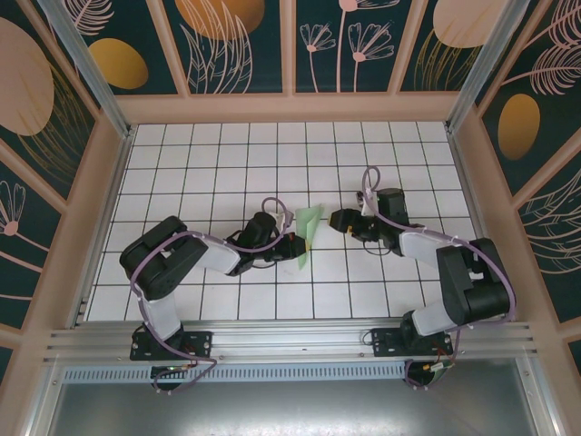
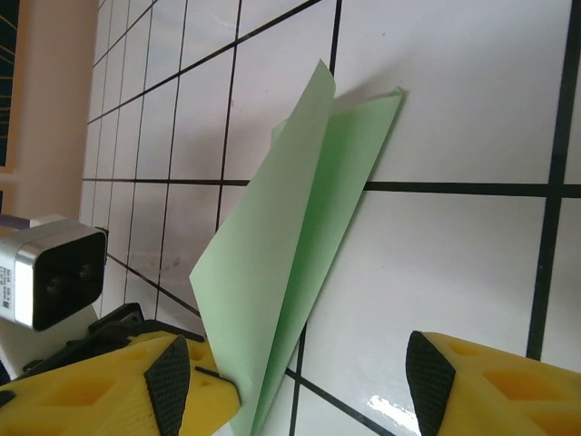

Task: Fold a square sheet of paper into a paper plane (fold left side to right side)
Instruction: Fold the wing for the fifth time at the center of the table.

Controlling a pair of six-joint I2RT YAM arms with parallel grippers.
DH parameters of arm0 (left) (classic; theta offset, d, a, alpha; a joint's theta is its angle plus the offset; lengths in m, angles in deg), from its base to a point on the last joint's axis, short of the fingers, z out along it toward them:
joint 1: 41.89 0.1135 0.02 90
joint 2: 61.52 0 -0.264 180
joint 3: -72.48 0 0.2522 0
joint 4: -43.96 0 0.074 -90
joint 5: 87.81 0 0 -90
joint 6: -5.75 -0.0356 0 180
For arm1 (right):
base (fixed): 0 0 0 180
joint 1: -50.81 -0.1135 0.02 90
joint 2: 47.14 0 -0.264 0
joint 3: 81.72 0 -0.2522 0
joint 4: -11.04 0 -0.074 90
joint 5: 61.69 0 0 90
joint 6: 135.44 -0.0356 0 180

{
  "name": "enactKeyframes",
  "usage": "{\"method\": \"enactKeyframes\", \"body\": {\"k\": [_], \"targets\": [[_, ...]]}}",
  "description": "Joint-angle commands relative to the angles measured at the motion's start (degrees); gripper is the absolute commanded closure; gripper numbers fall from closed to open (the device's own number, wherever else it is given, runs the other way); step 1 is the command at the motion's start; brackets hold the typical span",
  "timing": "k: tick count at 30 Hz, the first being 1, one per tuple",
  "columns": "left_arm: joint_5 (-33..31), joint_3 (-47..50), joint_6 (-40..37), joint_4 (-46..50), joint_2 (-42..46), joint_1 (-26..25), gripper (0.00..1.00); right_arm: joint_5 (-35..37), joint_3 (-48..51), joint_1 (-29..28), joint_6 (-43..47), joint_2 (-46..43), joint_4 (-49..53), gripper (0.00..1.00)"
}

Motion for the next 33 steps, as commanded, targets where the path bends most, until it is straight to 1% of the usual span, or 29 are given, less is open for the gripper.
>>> {"method": "enactKeyframes", "body": {"k": [1,8,13,16,21,33], "targets": [[3.04,1.00,4.29,-8.96,-1.65,0.82,0.99,0.98,0.94,-1.47,-2.00,1.52,-4.98,0.33],[3.65,1.52,8.93,-13.58,-4.25,1.17,1.00,3.08,-0.22,-5.54,-6.94,6.02,-11.60,0.35],[3.78,3.35,13.69,-20.13,-6.40,1.34,1.00,4.26,-1.78,-7.38,-9.36,9.52,-13.88,0.40],[3.79,4.11,15.59,-22.82,-7.49,1.49,1.00,5.14,-2.81,-7.96,-9.80,11.01,-13.20,0.44],[3.51,4.82,16.78,-24.74,-7.97,1.65,1.00,6.14,-3.87,-8.05,-10.56,12.99,-11.68,0.48],[3.68,4.39,16.97,-24.23,-8.67,1.67,0.99,7.21,-7.14,-9.07,-11.18,16.69,-9.00,0.50]]}}
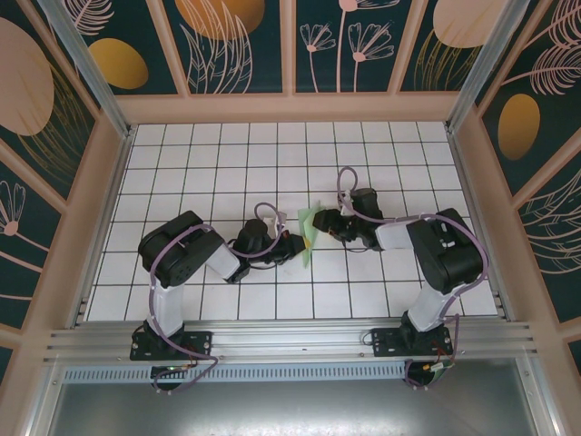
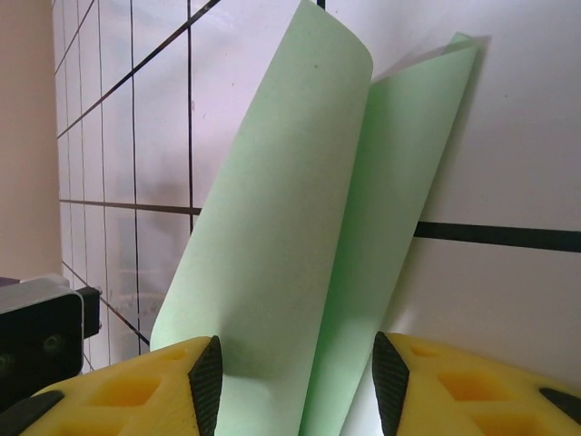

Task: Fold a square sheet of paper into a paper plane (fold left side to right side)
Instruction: Fold the wing for the fifth time at the center of the table.

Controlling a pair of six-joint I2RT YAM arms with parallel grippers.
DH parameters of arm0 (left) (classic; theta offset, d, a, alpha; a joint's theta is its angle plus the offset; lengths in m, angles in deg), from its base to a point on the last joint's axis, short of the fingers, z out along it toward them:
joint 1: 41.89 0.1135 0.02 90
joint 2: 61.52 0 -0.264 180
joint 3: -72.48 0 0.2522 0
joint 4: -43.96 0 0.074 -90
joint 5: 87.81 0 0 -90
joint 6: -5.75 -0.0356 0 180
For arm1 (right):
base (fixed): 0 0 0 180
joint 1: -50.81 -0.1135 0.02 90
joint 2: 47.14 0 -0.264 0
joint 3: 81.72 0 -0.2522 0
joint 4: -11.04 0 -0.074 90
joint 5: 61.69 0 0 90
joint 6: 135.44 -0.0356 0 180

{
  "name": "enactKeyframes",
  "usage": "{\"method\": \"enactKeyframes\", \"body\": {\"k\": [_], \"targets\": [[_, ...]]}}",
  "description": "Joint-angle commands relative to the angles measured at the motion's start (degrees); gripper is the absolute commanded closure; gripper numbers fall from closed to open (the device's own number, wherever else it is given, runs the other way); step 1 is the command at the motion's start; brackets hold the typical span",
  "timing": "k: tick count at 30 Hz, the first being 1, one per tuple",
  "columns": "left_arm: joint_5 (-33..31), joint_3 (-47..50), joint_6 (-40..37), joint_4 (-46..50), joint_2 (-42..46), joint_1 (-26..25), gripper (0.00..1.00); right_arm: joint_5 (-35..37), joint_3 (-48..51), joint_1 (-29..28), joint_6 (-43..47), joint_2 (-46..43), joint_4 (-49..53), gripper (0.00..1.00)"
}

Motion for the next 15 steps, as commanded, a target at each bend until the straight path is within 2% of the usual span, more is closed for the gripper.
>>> {"method": "enactKeyframes", "body": {"k": [1,9,15], "targets": [[0.88,-0.05,0.48,-1.68,-0.87,0.45,0.97,1.30,-2.44,-1.00,-0.40,2.61,1.39,0.51],[0.45,-0.58,-1.44,0.98,0.62,0.50,0.83,2.68,-4.26,-1.40,-0.09,5.29,6.05,0.56],[-0.59,-1.63,-5.17,7.64,3.99,0.99,0.73,2.90,-5.10,-1.40,0.29,6.14,7.27,0.57]]}}
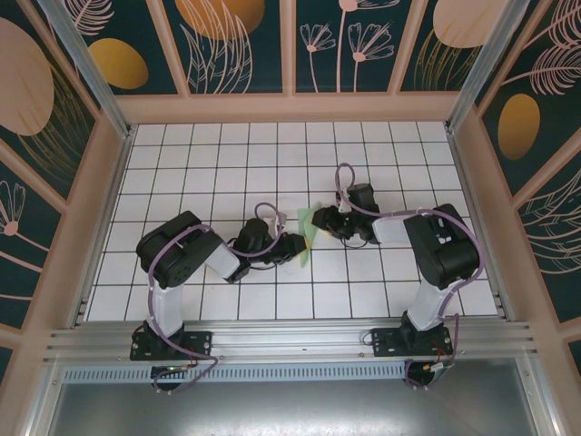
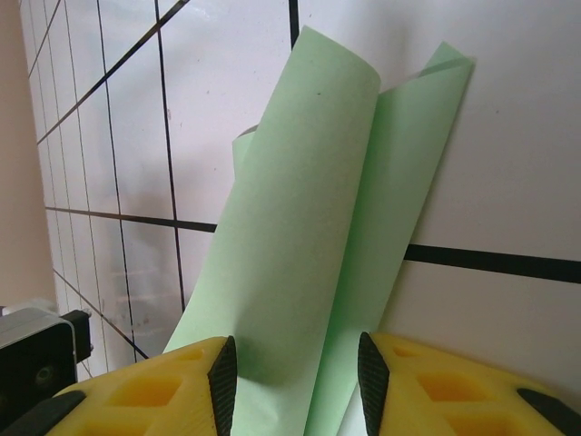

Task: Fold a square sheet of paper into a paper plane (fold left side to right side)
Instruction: Fold the wing for the fifth time at the center of the table.

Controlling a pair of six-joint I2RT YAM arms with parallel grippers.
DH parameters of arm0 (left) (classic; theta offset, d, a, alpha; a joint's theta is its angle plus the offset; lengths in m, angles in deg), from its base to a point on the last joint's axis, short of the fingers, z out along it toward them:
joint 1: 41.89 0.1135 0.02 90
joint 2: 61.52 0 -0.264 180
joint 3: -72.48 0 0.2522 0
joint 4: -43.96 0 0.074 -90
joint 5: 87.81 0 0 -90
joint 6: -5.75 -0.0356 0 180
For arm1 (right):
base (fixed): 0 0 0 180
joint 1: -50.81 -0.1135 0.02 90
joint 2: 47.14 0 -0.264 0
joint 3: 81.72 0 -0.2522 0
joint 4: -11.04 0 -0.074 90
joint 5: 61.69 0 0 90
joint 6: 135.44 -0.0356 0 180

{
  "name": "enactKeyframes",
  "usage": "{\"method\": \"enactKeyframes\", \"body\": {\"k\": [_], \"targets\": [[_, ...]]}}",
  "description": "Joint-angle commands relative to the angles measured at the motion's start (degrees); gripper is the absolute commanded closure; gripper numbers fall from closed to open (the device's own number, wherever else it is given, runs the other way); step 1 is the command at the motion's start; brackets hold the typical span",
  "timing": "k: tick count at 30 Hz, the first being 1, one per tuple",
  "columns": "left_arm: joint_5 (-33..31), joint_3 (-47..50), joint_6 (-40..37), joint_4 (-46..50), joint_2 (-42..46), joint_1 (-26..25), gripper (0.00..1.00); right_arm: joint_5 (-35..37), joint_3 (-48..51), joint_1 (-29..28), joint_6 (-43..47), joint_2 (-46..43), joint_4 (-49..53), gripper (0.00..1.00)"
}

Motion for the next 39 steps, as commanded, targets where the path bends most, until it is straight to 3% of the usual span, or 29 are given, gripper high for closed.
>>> {"method": "enactKeyframes", "body": {"k": [1,10,15,21,30,39], "targets": [[-0.75,-1.11,-3.24,3.25,2.95,0.96,0.72,2.61,-0.78,-1.30,0.93,3.97,1.29,0.57],[0.10,-3.21,-4.14,4.28,1.76,1.39,0.59,2.35,-0.96,-1.33,1.11,4.00,1.30,0.57],[0.28,-4.81,-4.74,5.72,0.36,1.42,0.58,2.02,-0.96,-1.41,1.16,3.88,1.21,0.57],[-1.24,-7.24,-7.26,10.39,-0.14,1.52,0.67,1.75,-0.87,-1.37,1.27,3.53,1.04,0.57],[-2.76,-8.01,-9.62,14.20,0.91,1.99,0.99,0.01,-0.95,0.32,2.39,-0.61,0.42,0.53],[-2.48,-7.83,-9.62,13.89,1.18,2.05,1.00,-1.89,-2.98,2.71,1.74,-2.73,-0.92,0.34]]}}
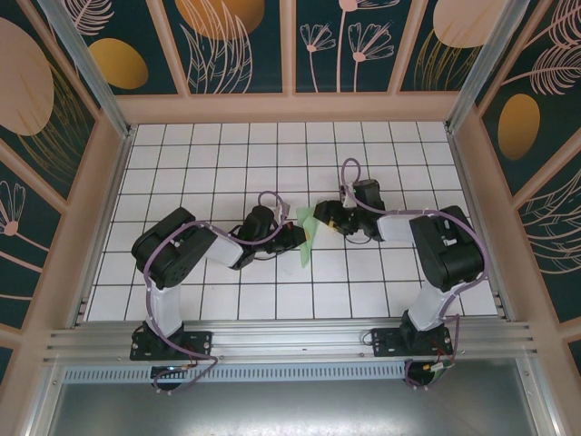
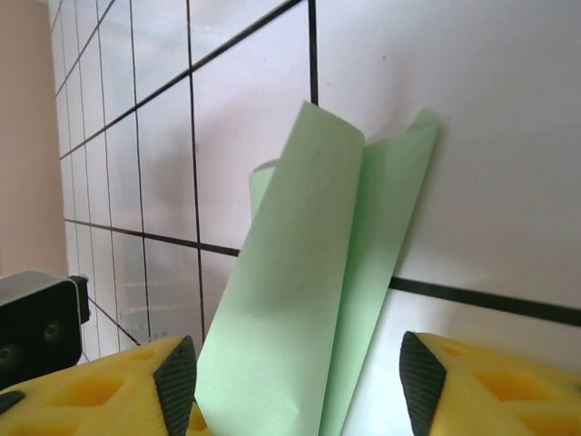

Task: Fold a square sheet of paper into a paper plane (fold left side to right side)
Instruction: Fold the wing for the fifth time at the center of the table.

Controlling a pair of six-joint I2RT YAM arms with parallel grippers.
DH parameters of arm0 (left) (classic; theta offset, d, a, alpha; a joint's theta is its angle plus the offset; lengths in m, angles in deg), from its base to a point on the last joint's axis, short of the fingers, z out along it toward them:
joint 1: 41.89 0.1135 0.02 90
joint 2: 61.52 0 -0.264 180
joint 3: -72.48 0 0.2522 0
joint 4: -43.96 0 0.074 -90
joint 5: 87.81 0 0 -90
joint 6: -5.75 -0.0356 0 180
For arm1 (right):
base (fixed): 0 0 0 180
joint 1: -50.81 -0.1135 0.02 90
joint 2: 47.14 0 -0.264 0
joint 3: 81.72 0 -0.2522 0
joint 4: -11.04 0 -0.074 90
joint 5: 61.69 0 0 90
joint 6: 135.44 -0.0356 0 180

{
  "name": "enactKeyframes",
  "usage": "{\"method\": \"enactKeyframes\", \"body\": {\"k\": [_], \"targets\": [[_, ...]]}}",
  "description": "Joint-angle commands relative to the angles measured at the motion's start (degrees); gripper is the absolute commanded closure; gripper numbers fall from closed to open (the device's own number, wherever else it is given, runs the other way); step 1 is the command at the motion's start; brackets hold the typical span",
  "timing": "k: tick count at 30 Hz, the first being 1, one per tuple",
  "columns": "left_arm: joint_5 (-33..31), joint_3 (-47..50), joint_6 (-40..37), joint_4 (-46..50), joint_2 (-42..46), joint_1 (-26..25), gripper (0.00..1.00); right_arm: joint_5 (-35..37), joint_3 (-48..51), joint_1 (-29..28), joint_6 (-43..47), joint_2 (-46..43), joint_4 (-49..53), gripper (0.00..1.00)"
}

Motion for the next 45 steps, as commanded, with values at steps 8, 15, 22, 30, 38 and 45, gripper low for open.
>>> {"method": "enactKeyframes", "body": {"k": [8,15,22,30,38,45], "targets": [[-0.45,-0.49,-1.19,0.76,0.48,0.39,1.00,-0.82,-5.49,-0.76,-0.66,3.66,-1.66,0.32],[-0.34,-0.56,-1.23,0.76,0.39,0.37,1.00,-1.18,-7.79,-1.36,-0.60,6.55,-1.14,0.32],[-0.49,-0.92,-2.40,2.69,0.74,0.59,1.00,0.80,-9.49,-1.68,0.79,8.31,3.58,0.32],[0.83,-2.55,-5.16,6.49,1.02,1.50,0.98,2.81,-12.65,-1.66,3.85,11.64,12.00,0.32],[1.21,-5.02,-8.30,11.57,0.93,2.30,0.95,5.47,-15.39,-1.80,6.37,14.28,18.42,0.32],[2.65,-6.68,-8.79,12.71,-0.03,2.48,0.95,7.27,-17.37,-2.17,7.46,16.13,21.69,0.32]]}}
